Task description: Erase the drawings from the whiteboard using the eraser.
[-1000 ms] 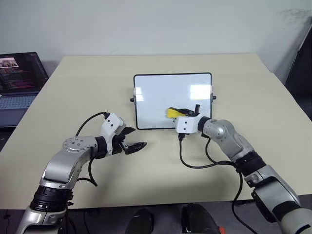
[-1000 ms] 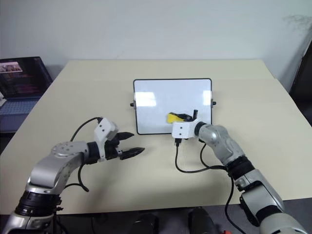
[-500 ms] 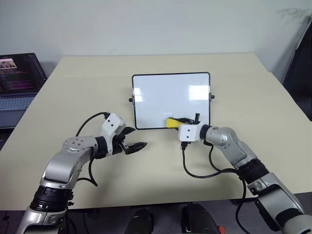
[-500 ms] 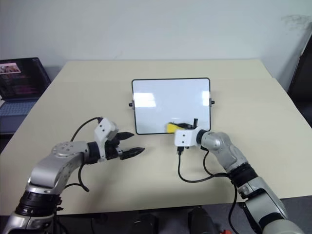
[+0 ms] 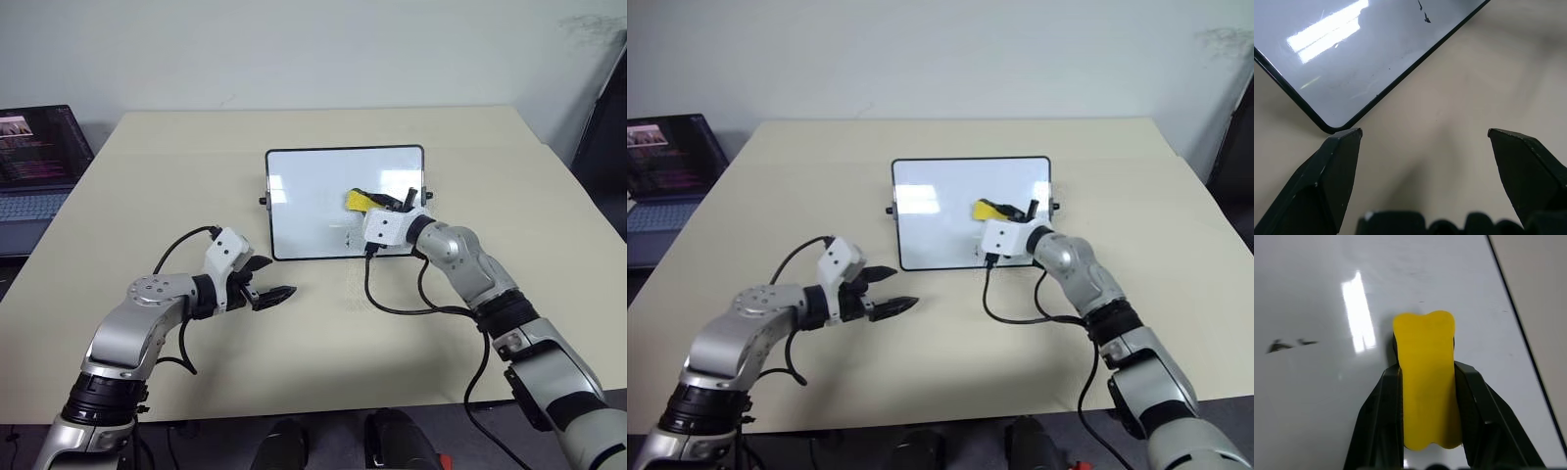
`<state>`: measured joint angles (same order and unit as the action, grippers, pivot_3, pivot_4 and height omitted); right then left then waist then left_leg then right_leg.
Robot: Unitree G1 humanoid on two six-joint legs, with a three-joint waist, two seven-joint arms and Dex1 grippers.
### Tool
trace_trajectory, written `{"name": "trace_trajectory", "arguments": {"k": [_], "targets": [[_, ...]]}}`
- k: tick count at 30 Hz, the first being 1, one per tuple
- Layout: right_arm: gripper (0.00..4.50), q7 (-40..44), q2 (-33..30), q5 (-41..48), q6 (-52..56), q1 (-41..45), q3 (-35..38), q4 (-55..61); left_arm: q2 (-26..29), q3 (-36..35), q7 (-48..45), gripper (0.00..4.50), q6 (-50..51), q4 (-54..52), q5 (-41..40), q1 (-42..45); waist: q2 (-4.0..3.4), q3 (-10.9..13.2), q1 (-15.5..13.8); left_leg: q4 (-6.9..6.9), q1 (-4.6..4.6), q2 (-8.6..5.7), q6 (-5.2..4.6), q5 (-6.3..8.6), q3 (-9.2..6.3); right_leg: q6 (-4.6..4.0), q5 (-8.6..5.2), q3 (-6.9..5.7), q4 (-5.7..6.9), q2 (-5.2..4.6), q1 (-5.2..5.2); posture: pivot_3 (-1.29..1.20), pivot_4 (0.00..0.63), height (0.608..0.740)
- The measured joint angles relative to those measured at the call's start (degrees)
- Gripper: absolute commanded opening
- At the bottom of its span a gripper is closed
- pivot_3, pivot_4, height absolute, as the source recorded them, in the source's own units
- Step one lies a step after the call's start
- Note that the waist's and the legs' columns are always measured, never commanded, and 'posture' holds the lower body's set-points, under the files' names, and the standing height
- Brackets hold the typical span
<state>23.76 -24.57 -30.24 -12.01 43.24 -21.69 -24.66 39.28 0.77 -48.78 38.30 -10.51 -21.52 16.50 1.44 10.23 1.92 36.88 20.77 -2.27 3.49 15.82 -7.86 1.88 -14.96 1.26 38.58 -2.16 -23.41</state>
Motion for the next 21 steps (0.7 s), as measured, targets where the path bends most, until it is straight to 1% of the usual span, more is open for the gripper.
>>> {"name": "trace_trajectory", "arguments": {"k": [5, 11, 17, 21], "targets": [[1.07, 4.7, -2.1, 0.1, -0.5, -4.7, -1.4, 4.0, 0.0, 0.0, 0.4, 4.50, 0.1, -0.1, 0.0, 0.0, 0.00, 0.0, 0.0, 0.07, -0.11, 0.00, -0.01, 0.00, 0.02, 0.01, 0.00, 0.01, 0.00, 0.01, 0.13, 0.00, 0.150, 0.740], [1.07, 7.9, -2.3, -0.3, 0.6, -7.9, -2.9, 7.3, 0.0, 0.0, 0.3, 4.50, 0.1, -0.1, 0.0, 0.1, 0.00, 0.0, 0.1, 0.08, -0.18, 0.02, 0.00, -0.01, 0.05, 0.01, 0.00, 0.03, 0.05, 0.03, 0.14, 0.00, 0.150, 0.740], [1.07, 8.1, -1.9, -0.1, 2.5, -8.4, -2.5, 9.1, 0.0, 0.0, 0.0, 4.50, 0.1, -0.1, 0.0, 0.1, 0.00, 0.0, 0.1, 0.07, -0.15, 0.02, 0.00, -0.01, 0.05, 0.01, 0.00, 0.04, 0.03, 0.03, 0.13, 0.00, 0.150, 0.740], [1.07, 6.0, -0.7, 0.6, 4.0, -8.0, -1.1, 9.2, 0.0, 0.0, -0.2, 4.50, 0.1, -0.1, 0.0, 0.2, 0.00, 0.0, 0.0, 0.07, -0.11, 0.02, 0.00, -0.01, 0.03, 0.00, 0.00, 0.03, 0.03, 0.02, 0.10, 0.00, 0.150, 0.740]]}}
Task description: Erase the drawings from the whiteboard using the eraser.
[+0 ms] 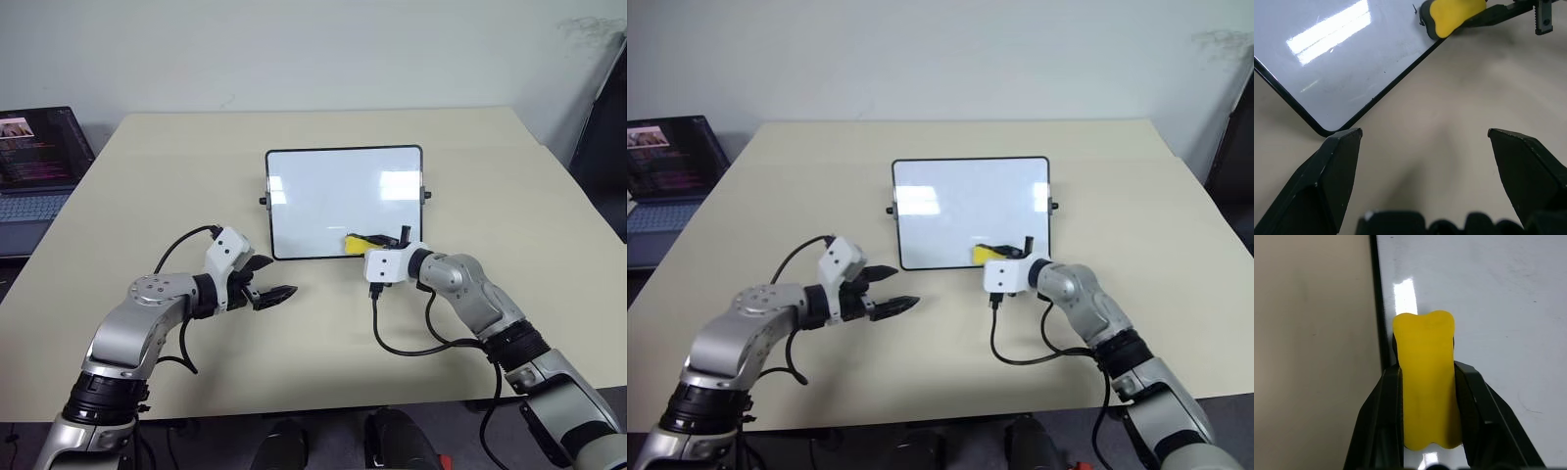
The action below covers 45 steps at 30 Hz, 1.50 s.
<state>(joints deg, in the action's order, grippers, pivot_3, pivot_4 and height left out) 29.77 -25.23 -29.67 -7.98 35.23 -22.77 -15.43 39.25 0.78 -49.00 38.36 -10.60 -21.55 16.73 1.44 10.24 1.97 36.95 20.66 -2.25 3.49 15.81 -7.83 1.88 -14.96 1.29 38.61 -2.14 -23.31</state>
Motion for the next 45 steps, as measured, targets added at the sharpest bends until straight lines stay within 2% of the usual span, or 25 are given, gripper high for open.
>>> {"name": "trace_trajectory", "arguments": {"k": [5, 10, 21, 32, 45], "targets": [[1.07, -1.6, 1.1, 0.6, 1.6, 1.5, 2.0, 0.8, 0.0, 0.0, -0.1, 4.50, 0.0, 0.0, 0.0, 0.0, 0.00, 0.0, 0.0, -0.03, 0.04, -0.01, 0.00, 0.00, -0.04, 0.00, 0.00, -0.03, -0.02, -0.01, -0.02, 0.00, 0.150, 0.740], [1.07, -0.3, 2.3, 0.6, 2.7, 0.5, 0.8, 1.8, -0.1, 0.0, -0.1, 4.50, 0.0, 0.0, 0.0, 0.0, 0.00, 0.0, -0.1, -0.06, 0.15, -0.02, 0.02, 0.01, -0.04, 0.00, 0.00, -0.03, -0.06, -0.02, -0.13, 0.00, 0.150, 0.740], [1.07, 3.0, 0.7, 1.6, 3.8, -2.5, -0.2, 2.7, -0.1, 0.0, -0.1, 4.50, 0.0, 0.0, 0.0, 0.0, 0.00, 0.0, -0.1, 0.00, 0.08, -0.02, 0.00, 0.01, -0.04, 0.01, 0.00, -0.04, -0.04, -0.01, -0.05, 0.00, 0.150, 0.740], [1.07, -2.4, 3.6, 2.5, 4.6, 0.3, 2.6, 2.6, -0.1, 0.0, -0.1, 4.50, 0.0, 0.0, 0.0, 0.0, 0.00, 0.0, -0.1, -0.04, 0.12, -0.02, 0.01, 0.01, -0.07, 0.00, 0.00, -0.05, -0.04, -0.02, -0.09, 0.00, 0.150, 0.740], [1.07, 2.0, 2.5, 2.7, 7.7, -2.6, 1.2, 3.8, -0.1, 0.0, -0.1, 4.50, 0.0, 0.0, 0.0, -0.3, 0.00, 0.0, -0.1, 0.01, 0.08, -0.02, 0.00, 0.01, -0.06, 0.01, -0.01, -0.06, -0.03, -0.01, -0.04, 0.00, 0.150, 0.740]]}}
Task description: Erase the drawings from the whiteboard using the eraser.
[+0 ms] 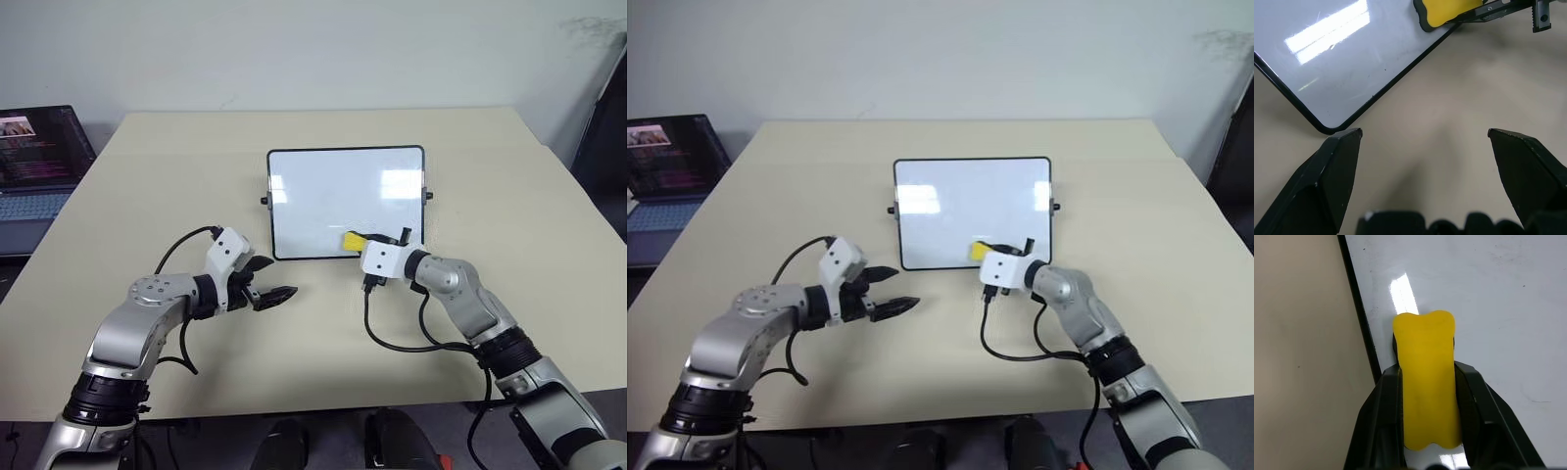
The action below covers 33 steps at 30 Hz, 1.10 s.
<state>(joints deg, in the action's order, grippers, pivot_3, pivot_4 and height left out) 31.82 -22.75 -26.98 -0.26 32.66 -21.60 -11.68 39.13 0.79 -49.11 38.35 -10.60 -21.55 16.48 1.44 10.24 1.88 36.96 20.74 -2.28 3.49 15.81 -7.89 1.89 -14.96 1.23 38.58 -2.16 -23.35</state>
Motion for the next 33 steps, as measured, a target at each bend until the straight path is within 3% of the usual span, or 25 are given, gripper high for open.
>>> {"name": "trace_trajectory", "arguments": {"k": [13, 26, 33], "targets": [[1.07, -4.4, 1.0, -0.3, 0.7, 1.8, 0.7, 0.0, -0.1, 0.0, 0.0, 4.50, 0.0, 0.0, 0.0, 0.0, 0.00, 0.0, 0.0, -0.04, 0.04, 0.00, 0.01, 0.00, 0.01, 0.00, 0.00, 0.01, 0.00, -0.01, -0.07, 0.00, 0.150, 0.740], [1.07, -1.0, -0.6, -0.6, 1.2, -0.4, -0.5, 1.4, -0.2, 0.0, 0.0, 4.50, 0.0, 0.0, 0.0, -0.1, 0.00, 0.0, 0.1, -0.01, 0.01, 0.01, 0.00, 0.00, 0.02, 0.00, 0.00, 0.02, 0.02, 0.00, -0.04, 0.00, 0.150, 0.740], [1.07, -6.6, 2.2, -0.2, 2.2, 2.5, 1.7, -0.4, -0.3, 0.0, 0.2, 4.50, 0.0, 0.0, 0.0, -0.1, 0.00, 0.0, 0.1, -0.01, 0.02, 0.01, 0.01, 0.00, 0.03, -0.01, 0.00, 0.03, 0.03, 0.00, -0.06, 0.00, 0.150, 0.740]]}}
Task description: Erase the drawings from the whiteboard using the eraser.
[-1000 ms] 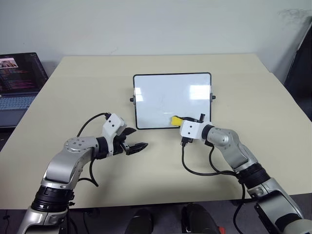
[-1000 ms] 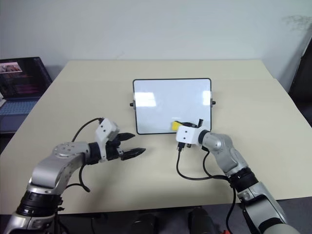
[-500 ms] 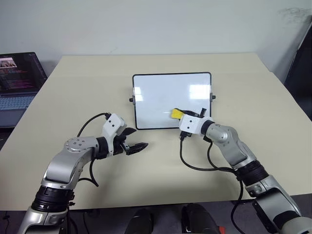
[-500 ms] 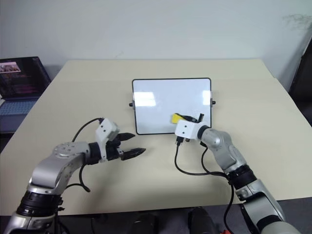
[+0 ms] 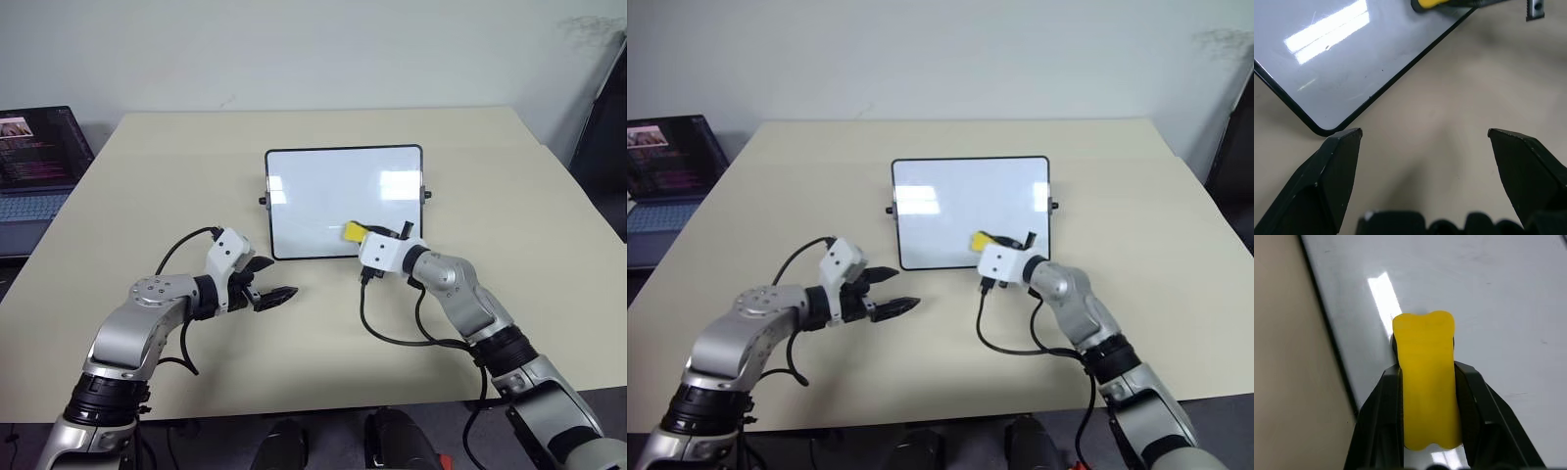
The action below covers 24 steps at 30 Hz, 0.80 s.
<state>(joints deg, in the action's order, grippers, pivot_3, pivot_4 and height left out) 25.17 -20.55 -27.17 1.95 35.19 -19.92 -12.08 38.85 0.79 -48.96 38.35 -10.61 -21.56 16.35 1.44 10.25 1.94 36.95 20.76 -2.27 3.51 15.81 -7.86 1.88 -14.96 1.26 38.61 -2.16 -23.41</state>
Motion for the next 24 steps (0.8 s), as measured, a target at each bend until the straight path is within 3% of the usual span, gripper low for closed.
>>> {"name": "trace_trajectory", "arguments": {"k": [10, 15, 24], "targets": [[1.07, -1.6, 2.6, 3.6, 1.8, -0.4, 3.2, 0.2, -0.6, 0.0, 0.8, 4.50, 0.0, -0.1, 0.0, -0.3, 0.00, 0.0, -0.1, -0.09, 0.09, 0.00, 0.00, 0.01, 0.00, 0.00, 0.00, 0.00, -0.07, -0.04, -0.09, 0.00, 0.150, 0.740], [1.07, -1.5, 3.4, 8.4, 6.9, -4.3, 8.0, 7.2, -1.6, 0.1, 0.8, 4.50, 0.1, -0.6, -1.0, 1.0, 0.00, 0.0, -0.1, -0.08, 0.10, -0.01, 0.00, 0.01, -0.02, 0.00, 0.00, -0.01, -0.06, -0.04, -0.09, 0.00, 0.150, 0.740], [1.07, -2.1, 1.6, 13.7, 25.5, -27.8, 23.0, 32.8, -3.2, 6.0, -4.6, 4.50, -1.3, -1.8, -1.9, 11.1, 0.01, 0.0, -0.6, -0.06, 0.13, -0.05, 0.01, 0.02, -0.08, 0.07, -0.04, -0.07, -0.08, -0.06, -0.02, 0.00, 0.150, 0.740]]}}
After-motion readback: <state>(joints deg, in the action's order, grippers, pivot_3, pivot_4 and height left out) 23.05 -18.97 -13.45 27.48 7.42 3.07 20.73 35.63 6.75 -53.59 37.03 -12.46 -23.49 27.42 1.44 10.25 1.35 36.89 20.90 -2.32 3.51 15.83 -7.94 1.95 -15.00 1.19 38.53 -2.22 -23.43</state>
